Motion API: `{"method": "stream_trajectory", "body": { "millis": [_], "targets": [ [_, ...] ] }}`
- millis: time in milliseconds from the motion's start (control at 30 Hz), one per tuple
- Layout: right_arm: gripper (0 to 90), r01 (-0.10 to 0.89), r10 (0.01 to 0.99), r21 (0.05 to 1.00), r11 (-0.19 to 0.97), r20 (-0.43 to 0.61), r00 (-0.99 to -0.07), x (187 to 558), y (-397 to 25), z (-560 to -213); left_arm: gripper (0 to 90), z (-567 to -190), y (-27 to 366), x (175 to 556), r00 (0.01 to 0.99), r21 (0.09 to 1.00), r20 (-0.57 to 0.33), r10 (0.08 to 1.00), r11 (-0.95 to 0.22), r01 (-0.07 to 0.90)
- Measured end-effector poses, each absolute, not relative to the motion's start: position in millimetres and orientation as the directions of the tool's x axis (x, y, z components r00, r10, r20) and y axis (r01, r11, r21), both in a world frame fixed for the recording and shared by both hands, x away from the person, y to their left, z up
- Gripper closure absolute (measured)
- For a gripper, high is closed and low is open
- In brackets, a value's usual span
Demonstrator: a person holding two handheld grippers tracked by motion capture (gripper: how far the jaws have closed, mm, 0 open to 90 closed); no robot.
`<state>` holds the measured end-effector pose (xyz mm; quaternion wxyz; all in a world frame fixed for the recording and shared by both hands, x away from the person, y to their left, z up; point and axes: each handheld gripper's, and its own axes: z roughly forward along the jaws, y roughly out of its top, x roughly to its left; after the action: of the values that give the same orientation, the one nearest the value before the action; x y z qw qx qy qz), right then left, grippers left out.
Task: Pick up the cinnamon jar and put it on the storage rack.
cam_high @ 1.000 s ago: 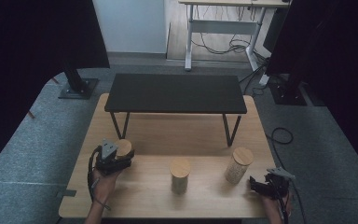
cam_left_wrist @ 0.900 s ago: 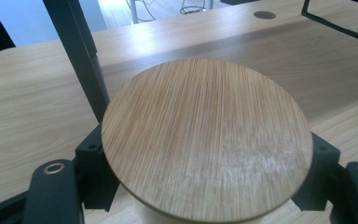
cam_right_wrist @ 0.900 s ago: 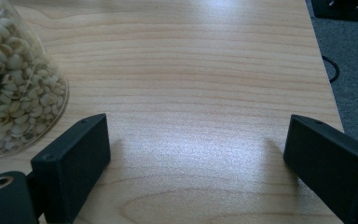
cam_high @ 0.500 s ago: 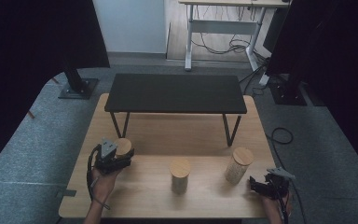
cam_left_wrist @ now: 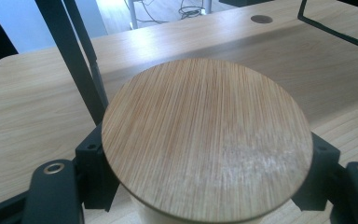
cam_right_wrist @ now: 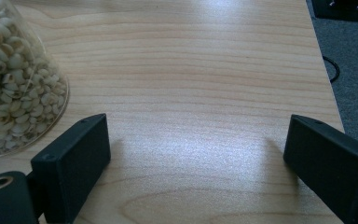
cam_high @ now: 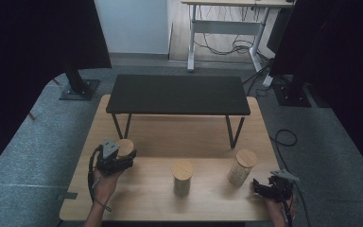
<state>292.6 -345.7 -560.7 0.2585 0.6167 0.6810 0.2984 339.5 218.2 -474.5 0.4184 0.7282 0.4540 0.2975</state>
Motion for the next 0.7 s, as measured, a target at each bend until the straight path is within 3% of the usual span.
{"method": "stream_trajectory", "body": {
  "millis": [700],
  "targets": [
    [6.7,0.686,0.994,0.725,0.061,0.016,-0.106,292.7,-345.7,-560.8,25.4,-464.9,217.4,340.9,0.412,0.879,0.05,0.91,-0.236,0.414]
  ]
}}
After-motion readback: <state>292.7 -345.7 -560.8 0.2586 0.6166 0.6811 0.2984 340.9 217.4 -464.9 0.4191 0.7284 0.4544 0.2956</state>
